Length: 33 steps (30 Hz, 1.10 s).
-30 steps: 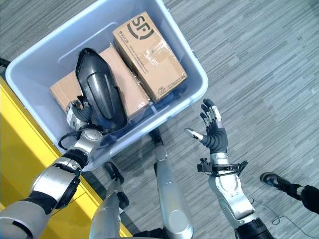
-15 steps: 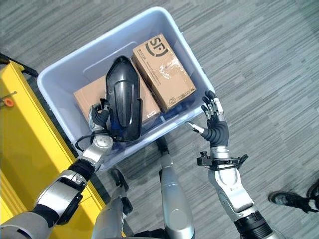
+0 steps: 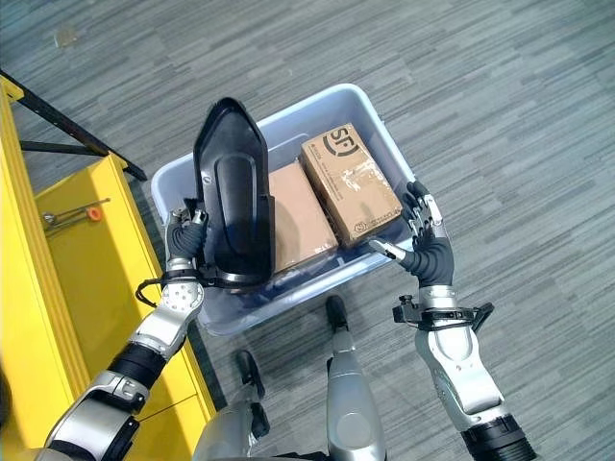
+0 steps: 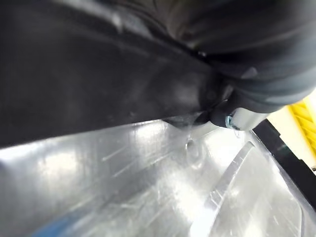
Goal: Move parts from the plastic box to the shelf.
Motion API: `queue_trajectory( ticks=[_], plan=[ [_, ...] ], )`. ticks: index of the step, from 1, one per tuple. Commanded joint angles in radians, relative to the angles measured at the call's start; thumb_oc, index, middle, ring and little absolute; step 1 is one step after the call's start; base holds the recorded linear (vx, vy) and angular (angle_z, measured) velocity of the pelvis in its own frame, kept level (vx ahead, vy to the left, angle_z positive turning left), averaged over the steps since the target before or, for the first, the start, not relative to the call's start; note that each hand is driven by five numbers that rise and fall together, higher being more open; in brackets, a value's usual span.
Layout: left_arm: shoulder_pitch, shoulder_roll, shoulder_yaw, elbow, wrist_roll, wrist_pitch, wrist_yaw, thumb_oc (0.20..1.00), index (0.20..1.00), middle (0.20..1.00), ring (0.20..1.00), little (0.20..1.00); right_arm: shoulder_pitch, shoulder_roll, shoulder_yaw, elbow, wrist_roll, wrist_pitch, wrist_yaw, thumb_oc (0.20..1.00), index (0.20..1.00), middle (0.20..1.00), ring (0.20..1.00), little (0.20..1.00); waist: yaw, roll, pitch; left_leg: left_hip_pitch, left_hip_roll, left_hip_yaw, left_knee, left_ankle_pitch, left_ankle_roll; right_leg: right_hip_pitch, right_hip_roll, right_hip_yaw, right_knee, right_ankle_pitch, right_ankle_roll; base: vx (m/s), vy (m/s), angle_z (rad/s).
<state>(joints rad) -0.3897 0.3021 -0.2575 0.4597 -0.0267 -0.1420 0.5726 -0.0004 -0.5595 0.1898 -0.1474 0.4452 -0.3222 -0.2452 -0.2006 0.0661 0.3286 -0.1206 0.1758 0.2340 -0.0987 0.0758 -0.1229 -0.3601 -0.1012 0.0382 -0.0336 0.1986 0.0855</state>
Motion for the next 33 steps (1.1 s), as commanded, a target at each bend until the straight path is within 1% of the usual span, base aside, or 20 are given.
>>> queue_trajectory(
  ticks=[1, 6, 7, 8, 9, 11, 14, 16, 22, 28, 33],
  plan=[
    [-0.028, 0.062, 0.051, -0.072, 0.018, -0.090, -0.029, 0.200, 0.200, 0.200, 0.200, 0.200, 0.022, 0.026, -0.051, -0.016, 0.014, -0.024, 0.027, 1.000, 1.000, 1.000, 1.000, 1.000, 0.001, -0.043, -0.046, 0.052, 0.029, -0.006, 0.011, -0.004, -0.021, 0.069, -0.041, 0.016, 0.054, -0.100, 0.044, 0.02, -0.003, 0.03],
    [0.036, 0.068, 0.055, -0.127, 0.005, -0.097, -0.092, 0.200, 0.200, 0.200, 0.200, 0.200, 0.034, 0.039, -0.051, 0.012, 0.045, 0.001, 0.064, 1.000, 1.000, 1.000, 1.000, 1.000, 0.015, -0.046, -0.090, 0.074, 0.034, -0.010, 0.011, -0.009, -0.020, 0.116, -0.046, 0.003, 0.031, -0.096, 0.049, 0.02, 0.000, 0.03],
    [0.059, 0.069, 0.060, -0.147, -0.004, -0.097, -0.116, 0.200, 0.200, 0.200, 0.200, 0.200, 0.039, 0.043, -0.053, 0.016, 0.050, 0.011, 0.077, 1.000, 1.000, 1.000, 1.000, 1.000, 0.020, -0.048, -0.108, 0.087, 0.037, -0.012, 0.011, -0.012, -0.018, 0.131, -0.045, -0.001, 0.027, -0.099, 0.050, 0.04, -0.003, 0.11],
    [0.061, 0.070, 0.061, -0.150, -0.004, -0.096, -0.117, 0.200, 0.200, 0.200, 0.200, 0.200, 0.040, 0.043, -0.052, 0.016, 0.050, 0.011, 0.077, 1.000, 1.000, 1.000, 1.000, 1.000, 0.019, -0.049, -0.108, 0.089, 0.037, -0.012, 0.011, -0.012, -0.018, 0.133, -0.045, -0.001, 0.026, -0.098, 0.050, 0.06, -0.015, 0.14],
    [0.079, 0.069, 0.066, -0.165, -0.010, -0.095, -0.133, 0.200, 0.200, 0.200, 0.200, 0.200, 0.041, 0.047, -0.051, 0.025, 0.051, 0.021, 0.086, 1.000, 1.000, 1.000, 1.000, 1.000, 0.025, -0.051, -0.128, 0.098, 0.039, -0.014, 0.011, -0.014, -0.019, 0.148, -0.044, -0.006, 0.020, -0.100, 0.051, 0.04, -0.016, 0.09],
    [0.096, 0.069, 0.072, -0.171, -0.018, -0.096, -0.147, 0.200, 0.200, 0.200, 0.200, 0.200, 0.045, 0.053, -0.049, 0.033, 0.053, 0.029, 0.093, 1.000, 1.000, 1.000, 1.000, 1.000, 0.029, -0.054, -0.146, 0.107, 0.042, -0.016, 0.011, -0.016, -0.019, 0.166, -0.044, -0.012, 0.009, -0.100, 0.052, 0.06, -0.022, 0.05],
    [0.128, 0.074, 0.072, -0.206, -0.023, -0.093, -0.179, 0.200, 0.200, 0.200, 0.200, 0.200, 0.051, 0.061, -0.034, 0.042, 0.053, 0.045, 0.112, 1.000, 1.000, 1.000, 1.000, 1.000, 0.037, -0.058, -0.175, 0.127, 0.047, -0.021, 0.011, -0.018, -0.018, 0.196, -0.042, -0.025, 0.004, -0.106, 0.052, 0.08, -0.014, 0.06],
    [0.161, 0.070, 0.075, -0.247, -0.052, -0.096, -0.214, 0.200, 0.200, 0.200, 0.200, 0.200, 0.058, 0.073, -0.022, 0.048, 0.066, 0.062, 0.132, 1.000, 1.000, 1.000, 1.000, 1.000, 0.044, -0.061, -0.200, 0.150, 0.051, -0.028, 0.011, -0.023, -0.015, 0.228, -0.044, -0.035, 0.007, -0.118, 0.052, 0.10, -0.003, 0.07],
    [0.223, 0.074, 0.077, -0.327, -0.079, -0.093, -0.261, 0.200, 0.200, 0.200, 0.200, 0.200, 0.082, 0.083, -0.017, 0.056, 0.091, 0.081, 0.153, 1.000, 1.000, 1.000, 1.000, 1.000, 0.053, -0.069, -0.229, 0.180, 0.048, -0.041, 0.012, -0.037, -0.006, 0.265, -0.046, -0.048, 0.026, -0.143, 0.053, 0.06, 0.015, 0.09],
    [0.247, 0.070, 0.072, -0.344, -0.100, -0.086, -0.277, 0.200, 0.200, 0.200, 0.200, 0.200, 0.096, 0.093, -0.023, 0.063, 0.092, 0.089, 0.149, 1.000, 1.000, 1.000, 1.000, 1.000, 0.059, -0.075, -0.251, 0.197, 0.044, -0.060, 0.012, -0.046, 0.000, 0.292, -0.048, -0.063, 0.045, -0.164, 0.055, 0.05, 0.008, 0.12],
    [0.246, 0.078, 0.071, -0.365, -0.113, -0.082, -0.275, 0.200, 0.200, 0.200, 0.200, 0.200, 0.109, 0.094, -0.022, 0.052, 0.100, 0.087, 0.151, 1.000, 1.000, 1.000, 1.000, 1.000, 0.057, -0.072, -0.243, 0.200, 0.045, -0.069, 0.014, -0.045, 0.003, 0.281, -0.046, -0.062, 0.090, -0.186, 0.053, 0.01, -0.001, 0.03]
  ],
)
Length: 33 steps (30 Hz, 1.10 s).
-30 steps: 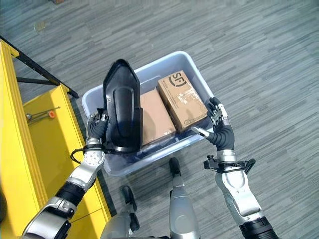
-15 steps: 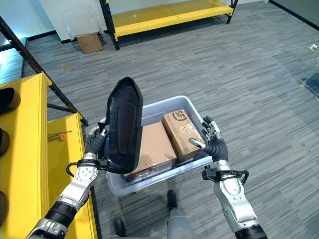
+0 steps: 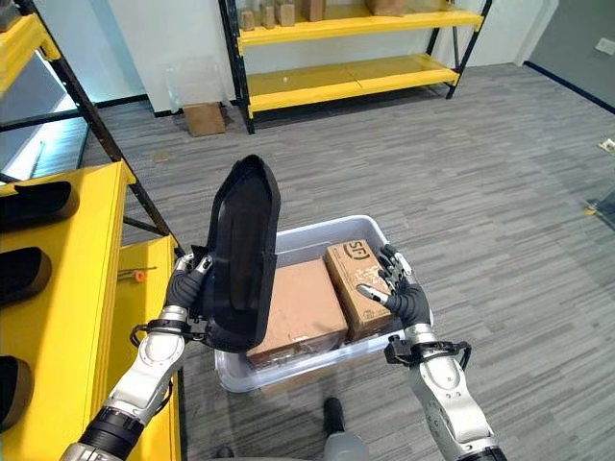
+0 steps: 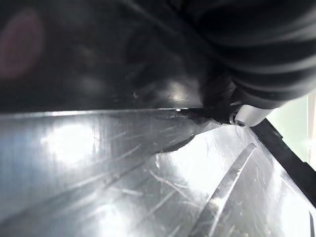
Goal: Move parts from the plastic box to the shelf.
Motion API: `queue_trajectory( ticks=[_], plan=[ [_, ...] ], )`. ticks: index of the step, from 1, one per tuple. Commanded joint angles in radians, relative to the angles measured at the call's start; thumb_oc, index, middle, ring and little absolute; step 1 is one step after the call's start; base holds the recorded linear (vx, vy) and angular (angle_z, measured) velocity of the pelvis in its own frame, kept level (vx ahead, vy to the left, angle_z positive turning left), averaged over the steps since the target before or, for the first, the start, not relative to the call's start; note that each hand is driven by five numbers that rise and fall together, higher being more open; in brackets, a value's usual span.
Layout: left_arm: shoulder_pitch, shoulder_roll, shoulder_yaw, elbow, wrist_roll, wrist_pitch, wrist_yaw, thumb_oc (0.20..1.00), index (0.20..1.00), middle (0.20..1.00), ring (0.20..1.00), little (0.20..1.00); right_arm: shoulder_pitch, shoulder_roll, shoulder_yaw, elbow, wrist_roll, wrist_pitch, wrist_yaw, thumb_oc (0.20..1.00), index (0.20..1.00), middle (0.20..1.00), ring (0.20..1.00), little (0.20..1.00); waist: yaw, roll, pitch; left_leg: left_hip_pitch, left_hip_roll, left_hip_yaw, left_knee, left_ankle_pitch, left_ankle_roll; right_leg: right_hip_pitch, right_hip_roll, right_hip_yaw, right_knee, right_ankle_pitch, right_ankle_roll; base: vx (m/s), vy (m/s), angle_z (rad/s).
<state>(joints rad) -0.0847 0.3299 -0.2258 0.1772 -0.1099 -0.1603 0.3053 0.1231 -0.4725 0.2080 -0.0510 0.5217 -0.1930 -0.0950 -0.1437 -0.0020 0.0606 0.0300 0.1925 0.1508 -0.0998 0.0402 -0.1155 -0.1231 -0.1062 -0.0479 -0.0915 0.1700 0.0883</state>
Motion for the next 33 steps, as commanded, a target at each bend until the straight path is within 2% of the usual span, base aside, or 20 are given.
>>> queue_trajectory(
  ticks=[1, 7, 10, 12, 13, 15, 16, 19, 20, 21, 22, 23, 24, 25, 26, 27, 28, 29, 32, 33],
  plan=[
    [-0.059, 0.051, 0.040, -0.087, -0.040, -0.064, -0.007, 0.200, 0.200, 0.200, 0.200, 0.200, -0.016, 0.006, -0.038, -0.046, 0.027, -0.043, 0.003, 1.000, 1.000, 1.000, 1.000, 1.000, 0.000, -0.001, 0.033, 0.048, 0.031, 0.012, 0.016, -0.007, -0.004, 0.033, -0.038, 0.026, 0.167, -0.163, 0.048, -0.03, -0.012, -0.01],
    [-0.051, 0.068, 0.066, -0.132, -0.116, -0.079, -0.014, 0.200, 0.200, 0.200, 0.200, 0.200, -0.052, -0.013, -0.013, -0.047, 0.040, -0.042, 0.010, 1.000, 1.000, 1.000, 1.000, 1.000, -0.003, 0.015, 0.085, 0.018, 0.055, 0.020, 0.018, 0.027, -0.008, -0.066, -0.003, 0.058, 0.250, -0.186, 0.030, -0.09, -0.046, -0.06],
    [-0.014, 0.078, 0.096, -0.169, -0.185, -0.093, -0.029, 0.200, 0.200, 0.200, 0.200, 0.200, -0.084, -0.049, -0.002, -0.060, 0.025, -0.045, 0.026, 1.000, 1.000, 1.000, 1.000, 1.000, 0.005, 0.025, 0.112, -0.008, 0.092, 0.026, 0.019, 0.084, -0.022, -0.130, 0.036, 0.064, 0.302, -0.204, 0.009, -0.10, -0.134, -0.13],
    [-0.008, 0.080, 0.102, -0.180, -0.193, -0.098, -0.031, 0.200, 0.200, 0.200, 0.200, 0.200, -0.094, -0.059, -0.002, -0.063, 0.018, -0.048, 0.026, 1.000, 1.000, 1.000, 1.000, 1.000, 0.009, 0.027, 0.117, -0.016, 0.100, 0.024, 0.018, 0.095, -0.025, -0.142, 0.044, 0.063, 0.312, -0.209, 0.005, -0.08, -0.147, -0.20],
    [-0.006, 0.078, 0.110, -0.192, -0.217, -0.101, -0.037, 0.200, 0.200, 0.200, 0.200, 0.200, -0.130, -0.075, 0.004, -0.058, 0.002, -0.054, 0.027, 1.000, 1.000, 1.000, 1.000, 1.000, 0.018, 0.034, 0.133, -0.044, 0.115, 0.010, 0.018, 0.129, -0.032, -0.170, 0.059, 0.052, 0.335, -0.219, -0.008, -0.13, -0.207, -0.08],
    [-0.007, 0.077, 0.111, -0.198, -0.223, -0.102, -0.038, 0.200, 0.200, 0.200, 0.200, 0.200, -0.147, -0.081, 0.009, -0.057, -0.003, -0.056, 0.026, 1.000, 1.000, 1.000, 1.000, 1.000, 0.023, 0.037, 0.141, -0.059, 0.120, 0.000, 0.016, 0.146, -0.035, -0.180, 0.063, 0.045, 0.342, -0.223, -0.013, -0.11, -0.163, -0.08],
    [-0.012, 0.075, 0.106, -0.215, -0.227, -0.106, -0.039, 0.200, 0.200, 0.200, 0.200, 0.200, -0.181, -0.098, 0.023, -0.058, -0.015, -0.061, 0.025, 1.000, 1.000, 1.000, 1.000, 1.000, 0.036, 0.043, 0.162, -0.088, 0.129, -0.015, 0.014, 0.176, -0.041, -0.198, 0.071, 0.027, 0.356, -0.232, -0.021, -0.08, -0.109, 0.11],
    [-0.029, 0.073, 0.089, -0.235, -0.239, -0.106, -0.047, 0.200, 0.200, 0.200, 0.200, 0.200, -0.212, -0.118, 0.028, -0.057, -0.022, -0.065, 0.014, 1.000, 1.000, 1.000, 1.000, 1.000, 0.042, 0.054, 0.189, -0.140, 0.125, -0.045, 0.013, 0.214, -0.045, -0.210, 0.060, -0.003, 0.355, -0.235, -0.030, -0.17, -0.161, 0.57],
    [-0.044, 0.060, 0.068, -0.243, -0.251, -0.109, -0.051, 0.200, 0.200, 0.200, 0.200, 0.200, -0.203, -0.131, 0.008, -0.071, -0.035, -0.068, -0.001, 1.000, 1.000, 1.000, 1.000, 1.000, 0.044, 0.058, 0.222, -0.186, 0.105, -0.019, 0.017, 0.244, -0.038, -0.202, 0.032, -0.039, 0.344, -0.241, -0.039, -0.12, -0.087, 0.88],
    [-0.045, 0.060, 0.068, -0.243, -0.251, -0.109, -0.051, 0.200, 0.200, 0.200, 0.200, 0.200, -0.203, -0.131, 0.007, -0.071, -0.035, -0.068, -0.001, 1.000, 1.000, 1.000, 1.000, 1.000, 0.043, 0.061, 0.219, -0.192, 0.107, -0.022, 0.016, 0.249, -0.037, -0.204, 0.033, -0.042, 0.338, -0.235, -0.040, -0.17, -0.114, 1.13],
    [-0.055, 0.049, 0.052, -0.241, -0.257, -0.108, -0.057, 0.200, 0.200, 0.200, 0.200, 0.200, -0.192, -0.138, -0.010, -0.073, -0.048, -0.066, -0.014, 1.000, 1.000, 1.000, 1.000, 1.000, 0.041, 0.062, 0.236, -0.200, 0.085, 0.018, 0.027, 0.247, -0.028, -0.194, 0.009, -0.071, 0.336, -0.240, -0.044, -0.09, -0.044, 1.29],
    [-0.064, 0.045, 0.044, -0.239, -0.262, -0.112, -0.062, 0.200, 0.200, 0.200, 0.200, 0.200, -0.193, -0.141, -0.015, -0.067, -0.059, -0.068, -0.021, 1.000, 1.000, 1.000, 1.000, 1.000, 0.041, 0.059, 0.244, -0.199, 0.071, 0.022, 0.039, 0.230, -0.023, -0.190, -0.008, -0.083, 0.327, -0.235, -0.042, -0.13, -0.083, 1.13],
    [-0.067, 0.041, 0.039, -0.245, -0.270, -0.119, -0.066, 0.200, 0.200, 0.200, 0.200, 0.200, -0.194, -0.139, -0.020, -0.059, -0.067, -0.067, -0.028, 1.000, 1.000, 1.000, 1.000, 1.000, 0.040, 0.057, 0.248, -0.195, 0.052, 0.014, 0.083, 0.185, -0.015, -0.187, -0.024, -0.095, 0.314, -0.226, -0.043, -0.16, -0.159, 0.79],
    [-0.071, 0.037, 0.036, -0.259, -0.278, -0.122, -0.073, 0.200, 0.200, 0.200, 0.200, 0.200, -0.181, -0.131, -0.032, -0.059, -0.074, -0.071, -0.029, 1.000, 1.000, 1.000, 1.000, 1.000, 0.039, 0.056, 0.246, -0.183, 0.008, 0.004, 0.179, 0.105, 0.002, -0.188, -0.044, -0.120, 0.291, -0.205, -0.050, -0.13, -0.142, 0.53],
    [-0.071, 0.037, 0.036, -0.259, -0.278, -0.121, -0.073, 0.200, 0.200, 0.200, 0.200, 0.200, -0.180, -0.131, -0.033, -0.059, -0.074, -0.071, -0.029, 1.000, 1.000, 1.000, 1.000, 1.000, 0.037, 0.057, 0.246, -0.187, 0.008, 0.000, 0.187, 0.100, 0.003, -0.186, -0.044, -0.123, 0.290, -0.205, -0.049, -0.13, -0.222, 0.71],
    [-0.076, 0.038, 0.031, -0.276, -0.280, -0.119, -0.087, 0.200, 0.200, 0.200, 0.200, 0.200, -0.146, -0.115, -0.053, -0.060, -0.074, -0.075, -0.027, 1.000, 1.000, 1.000, 1.000, 1.000, 0.022, 0.058, 0.234, -0.148, -0.020, 0.039, 0.258, 0.029, 0.018, -0.179, -0.059, -0.167, 0.273, -0.203, -0.062, -0.05, -0.116, 0.75],
    [-0.075, 0.038, 0.030, -0.277, -0.280, -0.118, -0.087, 0.200, 0.200, 0.200, 0.200, 0.200, -0.144, -0.115, -0.054, -0.061, -0.074, -0.074, -0.027, 1.000, 1.000, 1.000, 1.000, 1.000, 0.020, 0.059, 0.236, -0.148, -0.019, 0.036, 0.263, 0.026, 0.018, -0.175, -0.059, -0.170, 0.273, -0.204, -0.062, -0.01, -0.199, 1.35],
    [-0.075, 0.038, 0.019, -0.284, -0.291, -0.116, -0.101, 0.200, 0.200, 0.200, 0.200, 0.200, -0.110, -0.091, -0.063, -0.053, -0.065, -0.072, -0.028, 1.000, 1.000, 1.000, 1.000, 1.000, 0.001, 0.071, 0.223, -0.092, -0.031, 0.072, 0.316, -0.046, 0.018, -0.154, -0.061, -0.211, 0.279, -0.231, -0.061, 0.05, -0.092, 1.30],
    [-0.072, 0.041, 0.012, -0.286, -0.292, -0.114, -0.106, 0.200, 0.200, 0.200, 0.200, 0.200, -0.091, -0.072, -0.065, -0.048, -0.062, -0.069, -0.025, 1.000, 1.000, 1.000, 1.000, 1.000, -0.023, 0.082, 0.221, -0.043, -0.050, 0.093, 0.295, -0.106, 0.031, -0.141, -0.070, -0.257, 0.296, -0.236, -0.053, 0.02, -0.040, 0.80],
    [-0.072, 0.041, 0.012, -0.286, -0.292, -0.114, -0.106, 0.200, 0.200, 0.200, 0.200, 0.200, -0.091, -0.072, -0.064, -0.048, -0.062, -0.069, -0.025, 1.000, 1.000, 1.000, 1.000, 1.000, -0.024, 0.082, 0.222, -0.043, -0.050, 0.093, 0.295, -0.106, 0.031, -0.140, -0.070, -0.257, 0.296, -0.236, -0.053, 0.03, 0.017, 0.78]
  ],
)
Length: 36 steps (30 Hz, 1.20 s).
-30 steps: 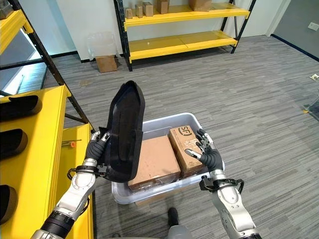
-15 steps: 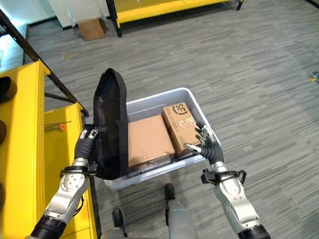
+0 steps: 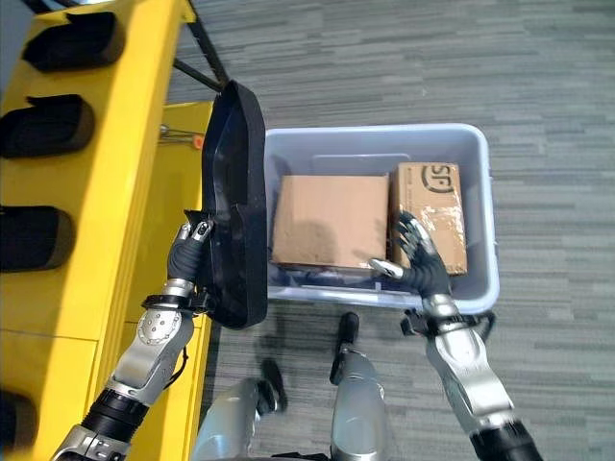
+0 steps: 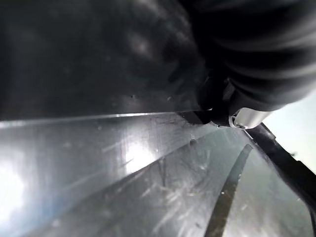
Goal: Move parts from the plastic box to the shelf.
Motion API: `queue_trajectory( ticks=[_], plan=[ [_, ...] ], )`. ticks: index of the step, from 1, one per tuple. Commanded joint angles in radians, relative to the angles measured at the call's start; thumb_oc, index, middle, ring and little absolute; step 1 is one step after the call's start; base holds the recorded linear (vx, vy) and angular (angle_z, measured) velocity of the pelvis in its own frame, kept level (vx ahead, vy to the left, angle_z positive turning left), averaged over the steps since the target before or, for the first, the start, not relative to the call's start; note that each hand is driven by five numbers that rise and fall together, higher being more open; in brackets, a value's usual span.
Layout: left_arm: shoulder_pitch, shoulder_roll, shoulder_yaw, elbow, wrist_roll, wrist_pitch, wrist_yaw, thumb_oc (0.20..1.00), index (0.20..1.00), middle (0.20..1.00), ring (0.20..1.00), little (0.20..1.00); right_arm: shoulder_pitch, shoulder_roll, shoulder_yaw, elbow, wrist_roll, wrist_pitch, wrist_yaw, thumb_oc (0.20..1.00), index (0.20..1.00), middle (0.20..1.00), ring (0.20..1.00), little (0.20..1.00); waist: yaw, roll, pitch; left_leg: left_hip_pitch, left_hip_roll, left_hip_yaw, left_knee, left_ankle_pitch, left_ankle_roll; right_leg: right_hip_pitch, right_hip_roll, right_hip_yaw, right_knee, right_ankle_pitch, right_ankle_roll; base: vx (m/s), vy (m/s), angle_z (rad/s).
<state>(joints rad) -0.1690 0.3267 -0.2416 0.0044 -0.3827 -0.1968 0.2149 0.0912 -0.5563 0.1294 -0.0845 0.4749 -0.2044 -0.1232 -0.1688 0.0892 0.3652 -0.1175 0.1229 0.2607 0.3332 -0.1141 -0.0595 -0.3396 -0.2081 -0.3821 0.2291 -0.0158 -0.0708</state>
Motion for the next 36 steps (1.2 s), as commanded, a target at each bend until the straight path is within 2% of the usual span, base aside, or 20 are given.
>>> queue_trajectory(
  ticks=[1, 2, 5, 7, 8, 18, 19, 26, 27, 28, 33, 35, 36],
  plan=[
    [0.013, 0.040, 0.014, -0.103, -0.019, -0.070, -0.029, 0.200, 0.200, 0.200, 0.200, 0.200, -0.057, 0.023, 0.015, -0.008, -0.009, -0.053, 0.002, 1.000, 1.000, 1.000, 1.000, 1.000, -0.013, -0.001, -0.086, 0.102, 0.005, 0.018, -0.197, 0.025, -0.005, 0.097, 0.015, 0.046, -0.019, -0.036, 0.118, 0.06, 0.083, 0.86],
    [0.017, 0.043, 0.013, -0.107, -0.019, -0.067, -0.034, 0.200, 0.200, 0.200, 0.200, 0.200, -0.053, 0.028, 0.017, -0.006, -0.005, -0.052, 0.006, 1.000, 1.000, 1.000, 1.000, 1.000, -0.016, -0.001, -0.081, 0.106, 0.007, 0.024, -0.213, 0.027, -0.001, 0.107, 0.007, 0.042, -0.006, -0.031, 0.119, 0.11, 0.185, 0.97],
    [0.051, 0.066, 0.029, -0.115, 0.002, -0.062, -0.046, 0.200, 0.200, 0.200, 0.200, 0.200, -0.060, 0.062, 0.044, 0.021, 0.003, -0.045, 0.022, 1.000, 1.000, 1.000, 1.000, 1.000, 0.013, -0.009, -0.093, 0.166, 0.002, 0.015, -0.350, 0.068, 0.004, 0.128, -0.017, 0.018, 0.011, -0.013, 0.142, 0.07, 0.177, 0.58],
    [0.063, 0.069, 0.036, -0.116, 0.008, -0.060, -0.047, 0.200, 0.200, 0.200, 0.200, 0.200, -0.069, 0.071, 0.057, 0.031, 0.004, -0.042, 0.023, 1.000, 1.000, 1.000, 1.000, 1.000, 0.021, -0.013, -0.101, 0.178, -0.005, 0.007, -0.375, 0.076, 0.007, 0.133, -0.020, 0.015, 0.006, -0.007, 0.147, 0.05, 0.098, 0.43],
    [0.091, 0.072, 0.052, -0.120, 0.013, -0.057, -0.048, 0.200, 0.200, 0.200, 0.200, 0.200, -0.077, 0.082, 0.072, 0.047, 0.009, -0.035, 0.031, 1.000, 1.000, 1.000, 1.000, 1.000, 0.043, -0.024, -0.122, 0.185, -0.012, -0.009, -0.397, 0.080, 0.010, 0.153, -0.029, -0.002, -0.009, 0.011, 0.160, 0.05, 0.053, 0.25],
    [0.171, 0.089, 0.109, -0.132, 0.046, -0.036, -0.061, 0.200, 0.200, 0.200, 0.200, 0.200, -0.102, 0.103, 0.113, 0.072, 0.003, 0.000, 0.060, 1.000, 1.000, 1.000, 1.000, 1.000, 0.092, -0.071, -0.180, 0.188, -0.049, -0.068, -0.420, 0.064, 0.032, 0.209, -0.062, -0.054, -0.050, 0.068, 0.210, 0.02, 0.067, 0.24],
    [0.189, 0.090, 0.120, -0.137, 0.054, -0.031, -0.066, 0.200, 0.200, 0.200, 0.200, 0.200, -0.102, 0.114, 0.119, 0.074, 0.009, 0.010, 0.068, 1.000, 1.000, 1.000, 1.000, 1.000, 0.107, -0.085, -0.193, 0.188, -0.065, -0.088, -0.420, 0.058, 0.044, 0.219, -0.077, -0.063, -0.053, 0.088, 0.225, 0.00, 0.103, 0.22],
    [0.231, 0.098, 0.151, -0.141, 0.073, -0.023, -0.075, 0.200, 0.200, 0.200, 0.200, 0.200, -0.096, 0.147, 0.142, 0.100, 0.039, 0.031, 0.089, 1.000, 1.000, 1.000, 1.000, 1.000, 0.134, -0.109, -0.212, 0.215, -0.115, -0.119, -0.419, 0.030, 0.086, 0.243, -0.118, -0.057, -0.039, 0.124, 0.256, 0.02, 0.132, 0.14],
    [0.236, 0.100, 0.157, -0.144, 0.076, -0.021, -0.074, 0.200, 0.200, 0.200, 0.200, 0.200, -0.096, 0.153, 0.146, 0.103, 0.047, 0.033, 0.092, 1.000, 1.000, 1.000, 1.000, 1.000, 0.138, -0.114, -0.215, 0.219, -0.122, -0.123, -0.418, 0.027, 0.091, 0.248, -0.127, -0.056, -0.037, 0.132, 0.259, -0.02, 0.165, 0.05],
    [0.243, 0.103, 0.162, -0.148, 0.080, -0.017, -0.078, 0.200, 0.200, 0.200, 0.200, 0.200, -0.092, 0.158, 0.147, 0.105, 0.055, 0.036, 0.094, 1.000, 1.000, 1.000, 1.000, 1.000, 0.142, -0.122, -0.214, 0.214, -0.136, -0.115, -0.413, 0.041, 0.101, 0.250, -0.143, -0.072, -0.036, 0.155, 0.247, -0.03, 0.130, 0.07],
    [0.267, 0.111, 0.175, -0.149, 0.094, -0.014, -0.077, 0.200, 0.200, 0.200, 0.200, 0.200, -0.087, 0.173, 0.166, 0.111, 0.061, 0.044, 0.105, 1.000, 1.000, 1.000, 1.000, 1.000, 0.151, -0.130, -0.215, 0.236, -0.166, -0.127, -0.411, 0.030, 0.123, 0.255, -0.177, -0.053, -0.004, 0.186, 0.260, 0.00, 0.115, 0.11],
    [0.264, 0.120, 0.180, -0.140, 0.096, -0.015, -0.069, 0.200, 0.200, 0.200, 0.200, 0.200, -0.098, 0.182, 0.185, 0.105, 0.071, 0.048, 0.111, 1.000, 1.000, 1.000, 1.000, 1.000, 0.143, -0.129, -0.202, 0.233, -0.169, -0.148, -0.411, 0.041, 0.130, 0.226, -0.168, 0.035, 0.042, 0.204, 0.258, -0.05, 0.084, 0.07],
    [0.257, 0.123, 0.177, -0.134, 0.095, -0.016, -0.066, 0.200, 0.200, 0.200, 0.200, 0.200, -0.103, 0.183, 0.192, 0.101, 0.080, 0.047, 0.114, 1.000, 1.000, 1.000, 1.000, 1.000, 0.133, -0.125, -0.196, 0.228, -0.164, -0.161, -0.410, 0.049, 0.132, 0.203, -0.132, 0.119, 0.065, 0.186, 0.250, -0.08, 0.014, 0.24]
  ],
)
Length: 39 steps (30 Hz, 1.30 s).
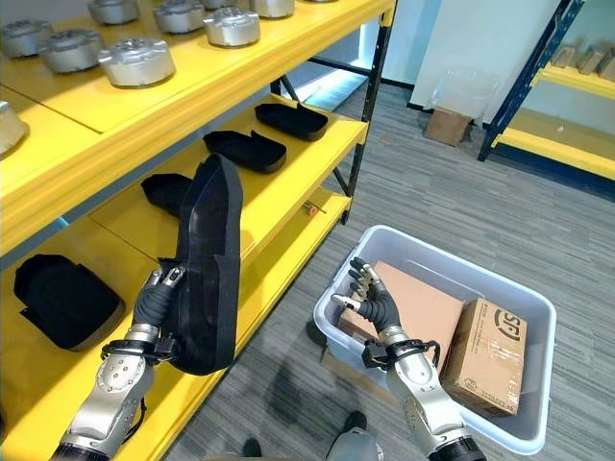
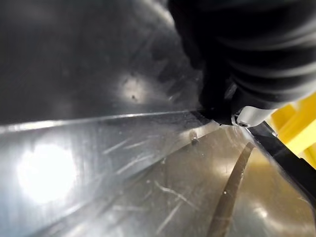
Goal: Move parts from the plastic box to the shelf.
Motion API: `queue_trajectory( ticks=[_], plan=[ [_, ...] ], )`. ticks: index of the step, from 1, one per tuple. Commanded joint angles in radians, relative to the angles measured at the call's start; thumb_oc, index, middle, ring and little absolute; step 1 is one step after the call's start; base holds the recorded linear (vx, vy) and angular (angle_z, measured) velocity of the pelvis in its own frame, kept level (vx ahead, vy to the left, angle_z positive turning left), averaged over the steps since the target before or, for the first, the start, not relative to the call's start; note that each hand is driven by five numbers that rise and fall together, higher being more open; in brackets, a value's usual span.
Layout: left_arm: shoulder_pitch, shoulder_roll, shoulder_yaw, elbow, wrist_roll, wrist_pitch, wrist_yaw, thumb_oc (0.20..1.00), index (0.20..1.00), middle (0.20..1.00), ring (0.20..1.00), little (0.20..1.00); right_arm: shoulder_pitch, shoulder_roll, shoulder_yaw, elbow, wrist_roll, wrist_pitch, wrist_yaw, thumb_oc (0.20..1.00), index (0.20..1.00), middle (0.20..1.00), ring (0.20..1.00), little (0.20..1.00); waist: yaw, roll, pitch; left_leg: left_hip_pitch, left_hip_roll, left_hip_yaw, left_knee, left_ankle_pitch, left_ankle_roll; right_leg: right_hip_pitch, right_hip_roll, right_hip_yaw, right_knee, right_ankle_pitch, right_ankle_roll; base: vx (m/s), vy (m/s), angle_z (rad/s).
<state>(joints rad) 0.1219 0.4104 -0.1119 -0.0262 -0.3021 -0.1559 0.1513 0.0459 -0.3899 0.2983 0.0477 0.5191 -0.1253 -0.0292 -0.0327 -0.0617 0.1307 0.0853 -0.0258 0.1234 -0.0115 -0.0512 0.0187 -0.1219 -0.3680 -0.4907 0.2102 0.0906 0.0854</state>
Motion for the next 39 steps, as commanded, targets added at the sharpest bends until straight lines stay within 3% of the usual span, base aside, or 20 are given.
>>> queue_trajectory(
  ticks=[1, 2, 3, 4, 5, 6, 7, 8, 11, 16, 18, 21, 22, 23, 25, 26, 28, 33, 36, 39],
  plan=[
    [-0.039, 0.039, 0.040, -0.093, 0.014, -0.060, -0.001, 0.200, 0.200, 0.200, 0.200, 0.200, -0.060, 0.018, 0.029, -0.036, 0.052, -0.032, 0.026, 1.000, 1.000, 1.000, 1.000, 1.000, -0.019, 0.031, 0.039, 0.018, -0.010, -0.045, -0.064, -0.003, 0.053, -0.035, 0.103, 0.349, 0.115, 0.038, 0.082, -0.04, 0.011, 0.33],
    [-0.044, 0.038, 0.031, -0.081, 0.010, -0.063, -0.001, 0.200, 0.200, 0.200, 0.200, 0.200, -0.057, 0.012, 0.033, -0.042, 0.069, -0.031, 0.035, 1.000, 1.000, 1.000, 1.000, 1.000, -0.033, 0.033, 0.038, 0.011, -0.008, -0.068, -0.061, 0.009, 0.052, -0.040, 0.184, 0.457, 0.145, -0.014, 0.072, -0.01, 0.004, 0.37],
    [-0.045, 0.038, 0.026, -0.072, 0.006, -0.064, -0.005, 0.200, 0.200, 0.200, 0.200, 0.200, -0.055, 0.005, 0.035, -0.048, 0.078, -0.028, 0.040, 1.000, 1.000, 1.000, 1.000, 1.000, -0.038, 0.032, 0.035, 0.004, -0.006, -0.081, -0.057, 0.016, 0.052, -0.035, 0.233, 0.511, 0.172, -0.053, 0.064, 0.00, -0.004, 0.55],
    [-0.046, 0.038, 0.026, -0.072, 0.006, -0.064, -0.005, 0.200, 0.200, 0.200, 0.200, 0.200, -0.055, 0.005, 0.035, -0.048, 0.078, -0.028, 0.040, 1.000, 1.000, 1.000, 1.000, 1.000, -0.036, 0.033, 0.033, 0.000, -0.005, -0.079, -0.057, 0.018, 0.051, -0.039, 0.235, 0.512, 0.169, -0.048, 0.063, -0.01, -0.048, 0.84],
    [-0.040, 0.033, 0.020, -0.061, 0.005, -0.061, -0.012, 0.200, 0.200, 0.200, 0.200, 0.200, -0.046, -0.009, 0.037, -0.055, 0.086, -0.029, 0.056, 1.000, 1.000, 1.000, 1.000, 1.000, -0.047, 0.025, 0.020, -0.022, -0.010, -0.118, -0.045, 0.027, 0.054, -0.013, 0.319, 0.579, 0.212, -0.113, 0.032, -0.02, -0.046, 0.93],
    [-0.040, 0.033, 0.020, -0.061, 0.005, -0.061, -0.012, 0.200, 0.200, 0.200, 0.200, 0.200, -0.046, -0.009, 0.037, -0.055, 0.086, -0.029, 0.056, 1.000, 1.000, 1.000, 1.000, 1.000, -0.048, 0.026, 0.016, -0.028, -0.010, -0.119, -0.044, 0.029, 0.053, -0.019, 0.319, 0.579, 0.213, -0.112, 0.031, -0.04, -0.121, 1.21],
    [-0.022, 0.029, 0.036, -0.062, 0.003, -0.062, -0.012, 0.200, 0.200, 0.200, 0.200, 0.200, -0.040, -0.018, 0.037, -0.056, 0.093, -0.029, 0.063, 1.000, 1.000, 1.000, 1.000, 1.000, -0.044, 0.018, 0.001, -0.049, -0.014, -0.136, -0.038, 0.033, 0.051, 0.009, 0.357, 0.594, 0.168, -0.173, -0.001, -0.11, -0.214, 0.93],
    [0.000, 0.022, 0.060, -0.063, 0.007, -0.061, -0.012, 0.200, 0.200, 0.200, 0.200, 0.200, -0.037, -0.016, 0.039, -0.049, 0.103, -0.031, 0.072, 1.000, 1.000, 1.000, 1.000, 1.000, -0.023, 0.004, -0.010, -0.075, -0.023, -0.147, -0.033, 0.051, 0.040, 0.054, 0.350, 0.556, 0.061, -0.189, -0.019, -0.15, -0.274, 0.64],
    [0.034, 0.001, 0.079, -0.066, -0.049, -0.069, -0.028, 0.200, 0.200, 0.200, 0.200, 0.200, -0.056, -0.055, 0.026, -0.056, 0.125, -0.040, 0.085, 1.000, 1.000, 1.000, 1.000, 1.000, -0.001, 0.012, -0.011, -0.156, 0.010, -0.156, -0.017, 0.113, -0.003, 0.111, 0.379, 0.528, -0.121, -0.164, -0.045, -0.32, -0.338, 0.30],
    [0.075, -0.018, 0.082, -0.071, -0.084, -0.068, -0.062, 0.200, 0.200, 0.200, 0.200, 0.200, -0.070, -0.084, 0.023, -0.057, 0.163, -0.048, 0.100, 1.000, 1.000, 1.000, 1.000, 1.000, 0.022, 0.038, 0.026, -0.223, 0.037, -0.197, 0.000, 0.188, -0.049, 0.171, 0.389, 0.454, -0.240, -0.130, -0.070, -0.23, -0.166, 0.27],
    [0.061, -0.019, 0.075, -0.078, -0.096, -0.067, -0.067, 0.200, 0.200, 0.200, 0.200, 0.200, -0.100, -0.089, 0.022, -0.033, 0.187, -0.052, 0.090, 1.000, 1.000, 1.000, 1.000, 1.000, 0.024, 0.051, 0.067, -0.279, 0.025, -0.216, 0.060, 0.202, -0.061, 0.148, 0.372, 0.411, -0.225, -0.118, -0.076, -0.35, -0.041, 0.75],
    [0.041, -0.022, 0.076, -0.073, -0.109, -0.065, -0.073, 0.200, 0.200, 0.200, 0.200, 0.200, -0.093, -0.095, 0.007, -0.033, 0.190, -0.047, 0.093, 1.000, 1.000, 1.000, 1.000, 1.000, -0.002, 0.042, 0.071, -0.230, 0.070, -0.135, 0.209, 0.052, -0.053, 0.073, 0.309, 0.358, -0.139, -0.118, -0.076, -0.19, 0.055, 1.28],
    [0.037, -0.023, 0.077, -0.073, -0.109, -0.063, -0.073, 0.200, 0.200, 0.200, 0.200, 0.200, -0.089, -0.092, 0.005, -0.030, 0.188, -0.046, 0.091, 1.000, 1.000, 1.000, 1.000, 1.000, -0.010, 0.043, 0.064, -0.217, 0.090, -0.127, 0.214, 0.044, -0.054, 0.064, 0.298, 0.348, -0.134, -0.118, -0.076, -0.07, 0.093, 0.89],
    [0.025, -0.029, 0.077, -0.075, -0.115, -0.063, -0.068, 0.200, 0.200, 0.200, 0.200, 0.200, -0.079, -0.086, -0.002, -0.032, 0.188, -0.045, 0.085, 1.000, 1.000, 1.000, 1.000, 1.000, -0.025, 0.048, 0.057, -0.175, 0.154, -0.105, 0.222, 0.047, -0.064, 0.058, 0.281, 0.328, -0.116, -0.128, -0.076, -0.04, 0.107, 0.66],
    [0.012, -0.030, 0.074, -0.074, -0.116, -0.064, -0.067, 0.200, 0.200, 0.200, 0.200, 0.200, -0.069, -0.085, -0.015, -0.027, 0.187, -0.045, 0.076, 1.000, 1.000, 1.000, 1.000, 1.000, -0.042, 0.062, 0.050, -0.121, 0.222, -0.093, 0.197, 0.073, -0.080, 0.050, 0.269, 0.303, -0.100, -0.139, -0.074, -0.02, 0.164, 0.75],
    [0.006, -0.031, 0.073, -0.078, -0.116, -0.066, -0.066, 0.200, 0.200, 0.200, 0.200, 0.200, -0.064, -0.086, -0.026, -0.023, 0.184, -0.045, 0.067, 1.000, 1.000, 1.000, 1.000, 1.000, -0.056, 0.084, 0.044, -0.089, 0.273, -0.098, 0.149, 0.113, -0.101, 0.036, 0.259, 0.289, -0.083, -0.144, -0.066, 0.01, 0.225, 0.82],
    [0.004, -0.033, 0.068, -0.080, -0.116, -0.065, -0.063, 0.200, 0.200, 0.200, 0.200, 0.200, -0.062, -0.088, -0.031, -0.013, 0.180, -0.046, 0.056, 1.000, 1.000, 1.000, 1.000, 1.000, -0.061, 0.101, 0.046, -0.091, 0.305, -0.091, 0.089, 0.148, -0.116, 0.026, 0.235, 0.276, -0.063, -0.144, -0.055, 0.01, 0.265, 0.89],
    [0.021, -0.009, 0.088, -0.114, -0.104, -0.066, -0.084, 0.200, 0.200, 0.200, 0.200, 0.200, -0.021, -0.082, -0.057, -0.012, 0.178, -0.039, 0.073, 1.000, 1.000, 1.000, 1.000, 1.000, -0.047, 0.097, 0.059, -0.080, 0.249, -0.073, 0.047, 0.063, -0.110, 0.033, 0.177, 0.248, -0.025, -0.126, -0.026, 0.10, 0.250, 0.34],
    [0.049, 0.019, 0.127, -0.146, -0.077, -0.071, -0.079, 0.200, 0.200, 0.200, 0.200, 0.200, 0.014, -0.062, -0.057, -0.013, 0.169, -0.024, 0.089, 1.000, 1.000, 1.000, 1.000, 1.000, -0.025, 0.045, 0.075, -0.100, 0.171, -0.081, 0.087, -0.007, -0.076, 0.055, 0.108, 0.243, -0.049, -0.081, 0.027, 0.12, 0.329, 0.13],
    [0.063, 0.029, 0.146, -0.159, -0.070, -0.074, -0.077, 0.200, 0.200, 0.200, 0.200, 0.200, 0.033, -0.050, -0.060, -0.014, 0.165, -0.019, 0.097, 1.000, 1.000, 1.000, 1.000, 1.000, -0.018, 0.024, 0.073, -0.117, 0.134, -0.081, 0.098, -0.028, -0.060, 0.055, 0.077, 0.241, -0.063, -0.056, 0.048, 0.07, 0.221, 0.00]
  ],
)
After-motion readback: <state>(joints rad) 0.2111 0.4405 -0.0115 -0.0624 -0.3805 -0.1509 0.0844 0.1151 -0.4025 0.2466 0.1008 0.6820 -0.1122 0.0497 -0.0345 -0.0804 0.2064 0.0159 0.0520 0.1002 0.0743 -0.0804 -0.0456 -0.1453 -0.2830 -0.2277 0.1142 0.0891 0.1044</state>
